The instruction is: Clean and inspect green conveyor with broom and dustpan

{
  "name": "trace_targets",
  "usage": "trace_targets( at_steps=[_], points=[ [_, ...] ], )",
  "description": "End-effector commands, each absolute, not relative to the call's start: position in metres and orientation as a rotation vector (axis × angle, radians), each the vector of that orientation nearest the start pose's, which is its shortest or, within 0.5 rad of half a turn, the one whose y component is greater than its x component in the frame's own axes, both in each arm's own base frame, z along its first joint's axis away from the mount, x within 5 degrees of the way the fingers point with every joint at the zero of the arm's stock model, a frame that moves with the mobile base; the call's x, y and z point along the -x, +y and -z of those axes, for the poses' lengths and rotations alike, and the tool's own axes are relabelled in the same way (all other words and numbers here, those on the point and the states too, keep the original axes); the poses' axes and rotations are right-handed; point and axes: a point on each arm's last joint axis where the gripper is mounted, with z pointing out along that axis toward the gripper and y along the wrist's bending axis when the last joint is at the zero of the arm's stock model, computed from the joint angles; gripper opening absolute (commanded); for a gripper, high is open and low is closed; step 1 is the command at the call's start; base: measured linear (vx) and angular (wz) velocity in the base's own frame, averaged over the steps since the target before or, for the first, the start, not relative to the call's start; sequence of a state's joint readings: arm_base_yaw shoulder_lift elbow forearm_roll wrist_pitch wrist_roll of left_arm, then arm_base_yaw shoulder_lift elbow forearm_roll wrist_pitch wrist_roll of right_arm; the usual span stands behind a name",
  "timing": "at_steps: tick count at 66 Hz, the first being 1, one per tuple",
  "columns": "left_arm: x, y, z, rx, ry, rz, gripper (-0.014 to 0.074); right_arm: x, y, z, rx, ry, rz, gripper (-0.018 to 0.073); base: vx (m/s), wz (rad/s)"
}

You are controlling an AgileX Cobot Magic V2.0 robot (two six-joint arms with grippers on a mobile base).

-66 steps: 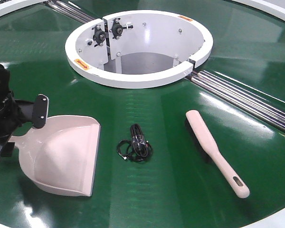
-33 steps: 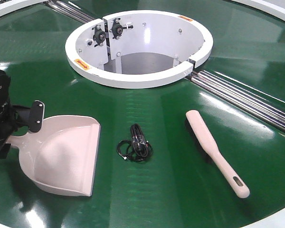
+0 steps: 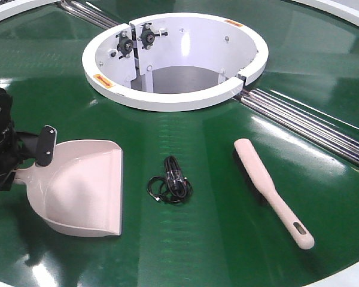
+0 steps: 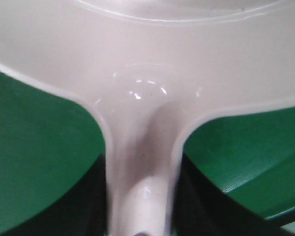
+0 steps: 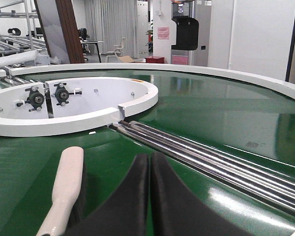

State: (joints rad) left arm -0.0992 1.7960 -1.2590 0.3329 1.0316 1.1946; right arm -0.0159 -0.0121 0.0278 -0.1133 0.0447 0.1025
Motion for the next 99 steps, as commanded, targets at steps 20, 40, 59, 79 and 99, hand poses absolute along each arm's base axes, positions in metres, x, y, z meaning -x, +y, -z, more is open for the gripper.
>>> trace_targets(
  at_steps=[20,40,59,79,99],
  points=[
    [-0.341,-0.028,-0.252,-2.131,2.215,-0.611,-0.0008,-0.056,-0.001,-0.206,0.009,1.469,0.034,-0.0008,0.00,0.00],
    [-0.338,-0.042,-0.252,-2.161,2.188,-0.578,-0.0008,-0.056,-0.001,-0.206,0.009,1.469,0.034,-0.0008,0.00,0.00],
    [-0.339,-0.043,-0.239,-2.203,2.245,-0.523,-0.0007,-0.056,-0.001,-0.206,0.009,1.469,0.034,-0.0008,0.00,0.00],
    [-0.340,-0.043,-0.237,-2.208,2.245,-0.521,-0.0007,-0.056,-0.001,-0.206,0.009,1.469,0.034,-0.0008,0.00,0.00],
    [-0.337,-0.041,-0.237,-2.226,2.277,-0.503,-0.0006,-0.056,-0.001,-0.206,0.009,1.469,0.034,-0.0008,0.00,0.00]
  ],
)
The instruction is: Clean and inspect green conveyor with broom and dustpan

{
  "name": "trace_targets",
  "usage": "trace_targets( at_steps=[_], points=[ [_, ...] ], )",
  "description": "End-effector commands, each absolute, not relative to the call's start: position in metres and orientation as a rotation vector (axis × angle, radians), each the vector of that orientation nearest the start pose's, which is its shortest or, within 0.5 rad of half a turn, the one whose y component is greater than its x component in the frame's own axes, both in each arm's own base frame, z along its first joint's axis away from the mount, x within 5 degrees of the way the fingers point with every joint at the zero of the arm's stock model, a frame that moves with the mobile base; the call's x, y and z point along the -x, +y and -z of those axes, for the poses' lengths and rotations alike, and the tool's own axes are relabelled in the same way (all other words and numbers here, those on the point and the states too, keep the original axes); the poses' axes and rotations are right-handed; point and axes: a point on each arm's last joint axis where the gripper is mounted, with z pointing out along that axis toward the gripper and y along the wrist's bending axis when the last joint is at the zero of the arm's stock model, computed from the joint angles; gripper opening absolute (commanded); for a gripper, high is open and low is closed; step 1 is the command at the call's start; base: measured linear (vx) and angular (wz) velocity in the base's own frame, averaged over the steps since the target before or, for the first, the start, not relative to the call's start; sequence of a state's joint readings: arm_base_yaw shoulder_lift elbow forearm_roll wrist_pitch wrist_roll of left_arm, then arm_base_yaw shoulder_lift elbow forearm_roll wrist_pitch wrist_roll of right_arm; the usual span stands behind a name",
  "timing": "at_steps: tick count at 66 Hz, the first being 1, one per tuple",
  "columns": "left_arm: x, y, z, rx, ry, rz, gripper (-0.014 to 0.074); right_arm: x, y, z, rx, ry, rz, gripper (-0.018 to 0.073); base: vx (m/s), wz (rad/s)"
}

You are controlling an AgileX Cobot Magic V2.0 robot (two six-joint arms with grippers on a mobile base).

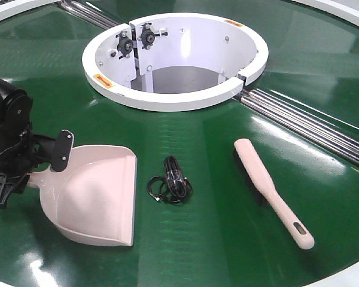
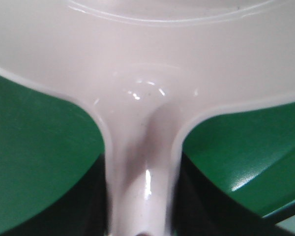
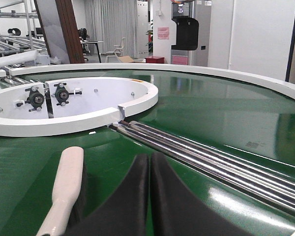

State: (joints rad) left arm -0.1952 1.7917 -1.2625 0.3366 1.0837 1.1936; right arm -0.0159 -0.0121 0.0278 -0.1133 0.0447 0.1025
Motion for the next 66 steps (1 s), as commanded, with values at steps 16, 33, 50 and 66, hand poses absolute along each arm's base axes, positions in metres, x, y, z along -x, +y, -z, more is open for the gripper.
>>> trace_targets(
  at_steps=[16,33,50,66],
  points=[
    [-0.3366,-0.0414,-0.2372,-2.226,2.277,-0.503,-0.0006,-0.0556,-0.0007,-0.2060,0.009,1.469,0.034,-0.0008,0.00,0.00],
    [-0.3366,-0.0414,-0.2372,-2.226,2.277,-0.503,-0.0006,-0.0556,-0.0007,-0.2060,0.009,1.469,0.034,-0.0008,0.00,0.00],
    [-0.3366,-0.0414,-0.2372,-2.226,2.277,-0.503,-0.0006,-0.0556,-0.0007,-0.2060,0.009,1.469,0.034,-0.0008,0.00,0.00],
    [-0.3366,-0.0414,-0.2372,-2.226,2.277,-0.503,-0.0006,-0.0556,-0.0007,-0.2060,0.009,1.469,0.034,-0.0008,0.00,0.00]
  ],
)
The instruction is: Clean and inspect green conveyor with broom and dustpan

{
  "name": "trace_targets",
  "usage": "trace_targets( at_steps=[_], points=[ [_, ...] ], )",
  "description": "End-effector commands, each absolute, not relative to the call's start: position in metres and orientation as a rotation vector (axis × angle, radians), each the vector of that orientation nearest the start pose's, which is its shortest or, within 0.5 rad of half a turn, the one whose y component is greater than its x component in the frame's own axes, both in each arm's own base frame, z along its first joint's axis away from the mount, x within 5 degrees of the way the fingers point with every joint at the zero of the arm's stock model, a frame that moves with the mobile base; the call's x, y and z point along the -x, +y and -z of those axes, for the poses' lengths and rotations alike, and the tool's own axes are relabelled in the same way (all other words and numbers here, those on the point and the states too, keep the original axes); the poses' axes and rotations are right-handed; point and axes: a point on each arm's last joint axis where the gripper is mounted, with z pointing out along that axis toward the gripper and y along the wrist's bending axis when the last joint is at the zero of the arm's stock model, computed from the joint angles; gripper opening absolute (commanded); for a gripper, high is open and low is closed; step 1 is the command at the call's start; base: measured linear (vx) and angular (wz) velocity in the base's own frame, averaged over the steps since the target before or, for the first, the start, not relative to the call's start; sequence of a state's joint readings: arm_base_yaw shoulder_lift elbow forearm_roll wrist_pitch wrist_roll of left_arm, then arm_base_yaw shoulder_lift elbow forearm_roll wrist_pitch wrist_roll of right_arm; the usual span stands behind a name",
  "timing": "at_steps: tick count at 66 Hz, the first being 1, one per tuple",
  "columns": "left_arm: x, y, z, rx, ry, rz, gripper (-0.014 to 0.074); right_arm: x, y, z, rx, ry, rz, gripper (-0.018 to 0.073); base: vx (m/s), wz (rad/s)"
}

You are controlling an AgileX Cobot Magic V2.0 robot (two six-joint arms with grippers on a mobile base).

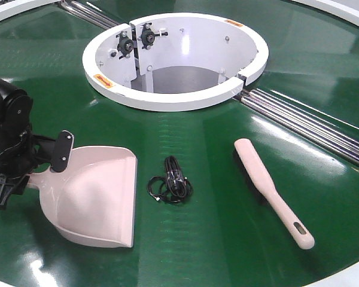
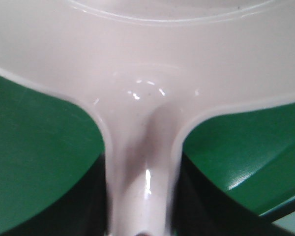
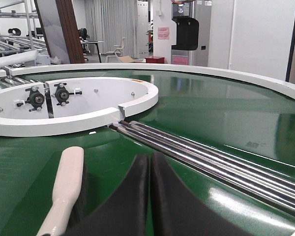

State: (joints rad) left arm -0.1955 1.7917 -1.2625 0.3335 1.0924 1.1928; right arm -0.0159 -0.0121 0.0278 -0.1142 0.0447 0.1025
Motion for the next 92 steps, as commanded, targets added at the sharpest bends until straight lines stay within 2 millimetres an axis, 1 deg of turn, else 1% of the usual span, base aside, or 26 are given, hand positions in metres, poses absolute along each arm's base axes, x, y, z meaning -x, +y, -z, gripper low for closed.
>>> trace_targets(
  at_steps=[1,13,19,22,26,32,33,40,48,52,56,64,74,81,88,92],
  points=[
    [-0.337,-0.041,-0.237,-2.226,2.277,-0.503,-0.0006,-0.056,-0.001,-0.206,0.009,1.469,0.034,-0.0008,0.00,0.00],
    [-0.337,-0.041,-0.237,-2.226,2.277,-0.503,-0.0006,-0.054,0.001,-0.218,0.007,1.345,0.010,-0.0008,0.00,0.00],
    [-0.337,-0.041,-0.237,-2.226,2.277,-0.503,-0.0006,-0.050,0.001,-0.236,0.008,1.282,0.007,-0.0008,0.00,0.00],
    [-0.337,-0.041,-0.237,-2.226,2.277,-0.503,-0.0006,-0.049,0.001,-0.251,0.006,1.273,0.009,-0.0008,0.00,0.00],
    [-0.337,-0.041,-0.237,-2.226,2.277,-0.503,-0.0006,-0.048,0.000,-0.272,-0.007,1.297,0.008,-0.0008,0.00,0.00],
    [-0.337,-0.041,-0.237,-2.226,2.277,-0.503,-0.0006,-0.054,-0.002,-0.294,-0.022,1.391,0.013,-0.0008,0.00,0.00],
    [-0.337,-0.041,-0.237,-2.226,2.277,-0.503,-0.0006,-0.055,-0.002,-0.300,-0.024,1.398,0.015,-0.0008,0.00,0.00],
    [-0.337,-0.041,-0.237,-2.226,2.277,-0.503,-0.0006,-0.071,-0.003,-0.316,-0.047,1.560,0.017,-0.0008,0.00,0.00],
    [-0.337,-0.041,-0.237,-2.226,2.277,-0.503,-0.0006,-0.092,-0.005,-0.317,-0.056,1.781,0.042,-0.0008,0.00,0.00],
    [-0.337,-0.041,-0.237,-2.226,2.277,-0.503,-0.0006,-0.099,-0.007,-0.315,-0.025,1.851,0.086,-0.0008,0.00,0.00],
    [-0.337,-0.041,-0.237,-2.226,2.277,-0.503,-0.0006,-0.106,-0.008,-0.312,0.007,1.883,0.122,-0.0008,0.00,0.00],
    [-0.337,-0.041,-0.237,-2.226,2.277,-0.503,-0.0006,-0.118,-0.008,-0.307,-0.028,1.930,0.091,-0.0006,0.00,0.00],
    [-0.337,-0.041,-0.237,-2.226,2.277,-0.503,-0.0006,-0.124,-0.008,-0.302,-0.046,2.015,0.077,0.0021,0.00,0.00],
    [-0.337,-0.041,-0.237,-2.226,2.277,-0.503,-0.0006,-0.128,-0.008,-0.306,-0.053,2.087,0.081,0.0095,0.00,0.00],
    [-0.337,-0.041,-0.237,-2.226,2.277,-0.503,-0.0006,-0.133,-0.009,-0.313,-0.066,2.159,0.084,0.0227,0.00,0.00],
    [-0.337,-0.041,-0.237,-2.226,2.277,-0.503,-0.0006,-0.137,-0.009,-0.315,-0.068,2.193,0.089,0.0323,0.00,0.00]
  ],
)
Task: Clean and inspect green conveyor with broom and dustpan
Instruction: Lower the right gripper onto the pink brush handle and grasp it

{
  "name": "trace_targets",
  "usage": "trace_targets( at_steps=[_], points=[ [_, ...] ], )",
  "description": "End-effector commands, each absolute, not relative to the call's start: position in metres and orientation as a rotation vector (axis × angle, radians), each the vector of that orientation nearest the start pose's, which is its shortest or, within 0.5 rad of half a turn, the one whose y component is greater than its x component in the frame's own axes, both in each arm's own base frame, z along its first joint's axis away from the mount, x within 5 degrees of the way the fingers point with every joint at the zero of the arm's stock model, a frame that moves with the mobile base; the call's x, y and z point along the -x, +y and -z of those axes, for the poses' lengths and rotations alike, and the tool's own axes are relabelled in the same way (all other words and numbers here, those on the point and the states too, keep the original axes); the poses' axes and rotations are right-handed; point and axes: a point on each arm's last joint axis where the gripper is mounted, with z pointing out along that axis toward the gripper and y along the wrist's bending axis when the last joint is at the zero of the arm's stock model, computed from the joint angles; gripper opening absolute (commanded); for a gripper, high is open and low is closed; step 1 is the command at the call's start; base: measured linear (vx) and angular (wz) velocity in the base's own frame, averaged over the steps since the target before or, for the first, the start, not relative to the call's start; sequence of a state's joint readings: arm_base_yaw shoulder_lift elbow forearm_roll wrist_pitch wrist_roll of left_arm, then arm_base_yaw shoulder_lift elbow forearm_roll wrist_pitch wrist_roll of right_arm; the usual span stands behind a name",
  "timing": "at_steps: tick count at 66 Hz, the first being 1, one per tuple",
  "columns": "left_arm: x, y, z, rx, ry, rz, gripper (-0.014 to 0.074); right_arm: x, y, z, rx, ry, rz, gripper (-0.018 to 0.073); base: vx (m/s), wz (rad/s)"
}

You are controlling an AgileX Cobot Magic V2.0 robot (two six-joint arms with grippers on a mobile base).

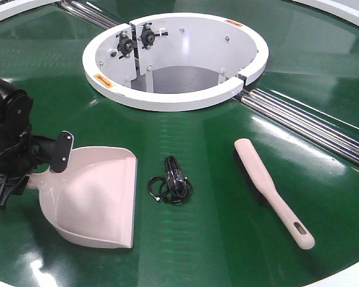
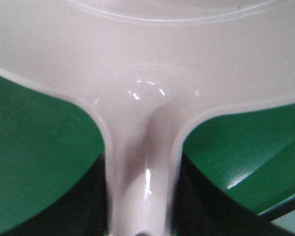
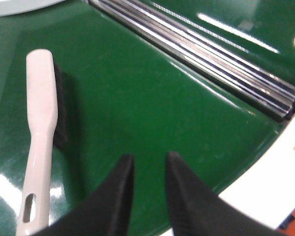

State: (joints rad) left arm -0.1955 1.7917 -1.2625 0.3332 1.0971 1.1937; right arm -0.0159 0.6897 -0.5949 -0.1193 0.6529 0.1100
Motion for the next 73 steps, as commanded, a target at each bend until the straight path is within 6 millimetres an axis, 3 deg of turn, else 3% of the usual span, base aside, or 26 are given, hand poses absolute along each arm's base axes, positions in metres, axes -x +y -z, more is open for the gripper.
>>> trace_targets(
  at_steps=[1,10,15,43,73],
  points=[
    [-0.337,-0.041,-0.237,-2.226,2.277,-0.503,-0.0006,-0.138,-0.009,-0.316,-0.066,2.205,0.091,0.0344,0.00,0.00],
    [-0.337,-0.041,-0.237,-2.226,2.277,-0.503,-0.0006,-0.149,-0.004,-0.323,0.015,2.248,0.063,0.0514,0.00,0.00],
    [-0.337,-0.041,-0.237,-2.226,2.277,-0.503,-0.0006,-0.158,0.007,-0.324,0.104,2.267,0.009,0.0556,0.00,0.00],
    [-0.337,-0.041,-0.237,-2.226,2.277,-0.503,-0.0006,-0.225,0.070,-0.331,0.399,2.538,-0.166,0.0568,0.00,0.00],
    [-0.337,-0.041,-0.237,-2.226,2.277,-0.503,-0.0006,-0.299,0.091,-0.264,0.442,2.878,-0.112,0.0559,0.00,0.00]
  ],
)
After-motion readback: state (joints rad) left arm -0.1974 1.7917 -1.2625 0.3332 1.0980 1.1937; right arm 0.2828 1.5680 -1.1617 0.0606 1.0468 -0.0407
